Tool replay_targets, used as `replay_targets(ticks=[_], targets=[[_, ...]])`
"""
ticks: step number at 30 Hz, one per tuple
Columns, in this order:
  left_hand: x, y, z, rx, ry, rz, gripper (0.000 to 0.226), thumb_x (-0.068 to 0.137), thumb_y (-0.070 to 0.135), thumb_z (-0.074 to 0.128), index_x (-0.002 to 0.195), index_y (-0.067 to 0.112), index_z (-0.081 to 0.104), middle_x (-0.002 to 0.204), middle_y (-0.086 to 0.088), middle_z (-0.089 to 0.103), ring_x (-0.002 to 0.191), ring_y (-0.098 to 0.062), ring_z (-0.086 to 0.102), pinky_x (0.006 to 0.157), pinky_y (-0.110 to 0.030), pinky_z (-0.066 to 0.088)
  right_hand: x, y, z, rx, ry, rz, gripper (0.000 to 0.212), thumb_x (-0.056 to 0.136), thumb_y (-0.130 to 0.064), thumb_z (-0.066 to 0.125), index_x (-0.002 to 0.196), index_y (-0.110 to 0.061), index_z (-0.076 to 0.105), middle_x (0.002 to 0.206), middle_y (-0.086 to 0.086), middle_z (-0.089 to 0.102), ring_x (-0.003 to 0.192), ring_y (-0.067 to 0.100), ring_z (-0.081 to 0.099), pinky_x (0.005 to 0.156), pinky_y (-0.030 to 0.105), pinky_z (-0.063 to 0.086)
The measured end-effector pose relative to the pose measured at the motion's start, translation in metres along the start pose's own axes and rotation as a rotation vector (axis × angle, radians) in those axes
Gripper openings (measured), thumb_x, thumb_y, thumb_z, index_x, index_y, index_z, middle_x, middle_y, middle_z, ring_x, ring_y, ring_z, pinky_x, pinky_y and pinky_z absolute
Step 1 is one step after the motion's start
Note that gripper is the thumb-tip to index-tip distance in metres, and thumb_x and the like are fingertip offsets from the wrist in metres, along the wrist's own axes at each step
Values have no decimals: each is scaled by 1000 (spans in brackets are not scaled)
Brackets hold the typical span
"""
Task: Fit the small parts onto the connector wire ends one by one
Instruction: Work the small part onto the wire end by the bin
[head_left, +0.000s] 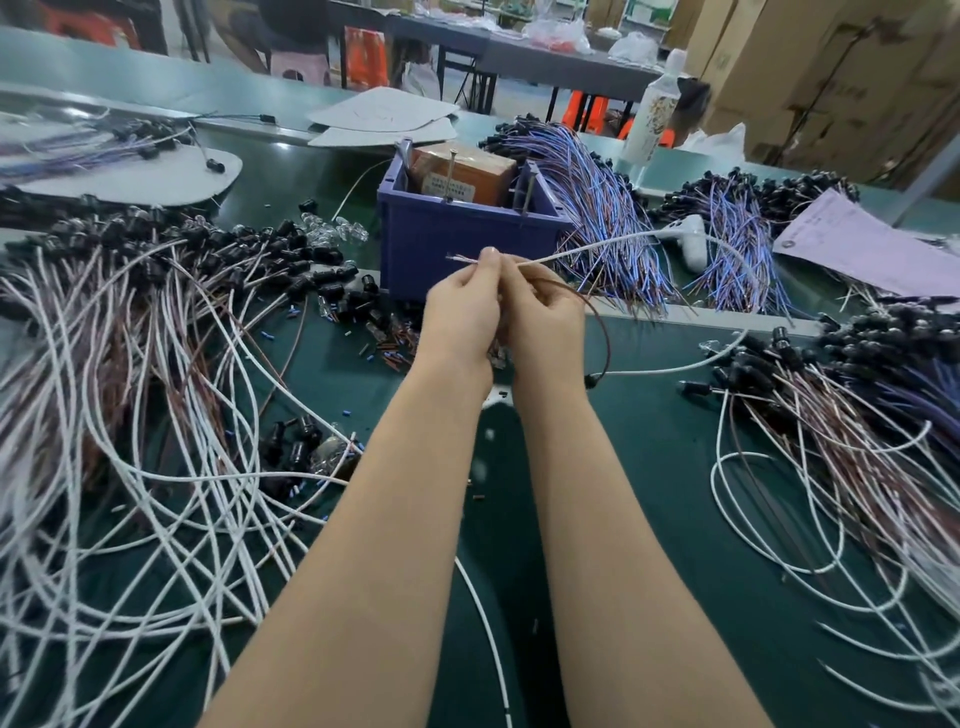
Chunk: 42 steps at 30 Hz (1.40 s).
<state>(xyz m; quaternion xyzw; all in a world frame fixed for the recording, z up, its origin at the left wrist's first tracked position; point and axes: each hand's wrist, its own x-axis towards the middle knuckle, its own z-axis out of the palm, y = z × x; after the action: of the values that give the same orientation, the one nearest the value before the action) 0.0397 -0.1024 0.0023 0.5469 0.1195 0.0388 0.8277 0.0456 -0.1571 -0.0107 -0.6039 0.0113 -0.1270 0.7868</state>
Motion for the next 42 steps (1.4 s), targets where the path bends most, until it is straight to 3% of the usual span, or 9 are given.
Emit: replay_targets(ticks=[6,9,13,16,22,25,32,36,42], targets=[[3,5,-11,-47,136,108,31,101,16,45,73,17,59,63,0,57,45,-9,49,37,-12,37,-13,-33,-1,-508,-315,170,31,97,-28,53,70,-14,59,52,-5,51,45,8,45,45,19,39],[7,6,-23,133,165,198,33,101,16,43,71,16,57,64,1,56,55,-7,48,53,-18,41,-17,-73,-14,-719,-486,103,31,97,-29,53,76,-8,63,50,-4,55,41,6,48,42,17,43],[11,16,-29,361,148,309,35,102,18,40,71,19,57,61,6,50,53,-4,42,48,-11,36,-11,-90,-16,-968,-175,-492,20,95,-26,53,97,-14,69,88,-4,68,82,8,62,79,21,47],[10,22,-27,399,96,375,33,101,18,40,72,20,56,60,7,48,51,-3,40,46,-12,34,-1,-77,-14,-1192,-358,-378,28,98,-30,49,113,-15,67,112,-1,68,104,13,59,89,22,39],[7,24,-22,223,46,353,27,99,17,47,75,18,59,63,5,53,57,-4,46,60,-19,40,8,-49,-12,-1029,-501,-237,24,97,-19,50,89,-8,70,60,-6,62,60,14,58,73,34,51],[6,23,-23,199,17,300,18,96,19,56,78,15,62,64,5,57,52,-1,50,55,-16,43,13,-43,-10,-814,-430,-174,21,96,-16,53,81,-13,68,61,2,64,65,23,62,75,44,56],[4,28,-28,290,-37,257,10,93,14,59,92,8,67,69,2,63,51,0,58,47,-12,45,15,-37,-13,-544,-481,41,20,93,-21,59,79,-15,72,73,4,72,69,10,68,66,25,57],[5,33,-31,437,19,338,21,97,19,53,78,17,63,69,8,63,54,5,55,47,-3,38,21,-40,-20,-705,-389,-74,13,89,-26,64,86,-22,75,60,-16,62,53,-7,51,61,20,40],[10,33,-35,497,129,359,26,100,20,45,76,19,56,62,6,63,60,-4,57,60,-15,45,26,-43,-30,-546,-221,1,15,93,-15,58,81,-16,67,57,-2,57,38,2,38,42,16,33]])
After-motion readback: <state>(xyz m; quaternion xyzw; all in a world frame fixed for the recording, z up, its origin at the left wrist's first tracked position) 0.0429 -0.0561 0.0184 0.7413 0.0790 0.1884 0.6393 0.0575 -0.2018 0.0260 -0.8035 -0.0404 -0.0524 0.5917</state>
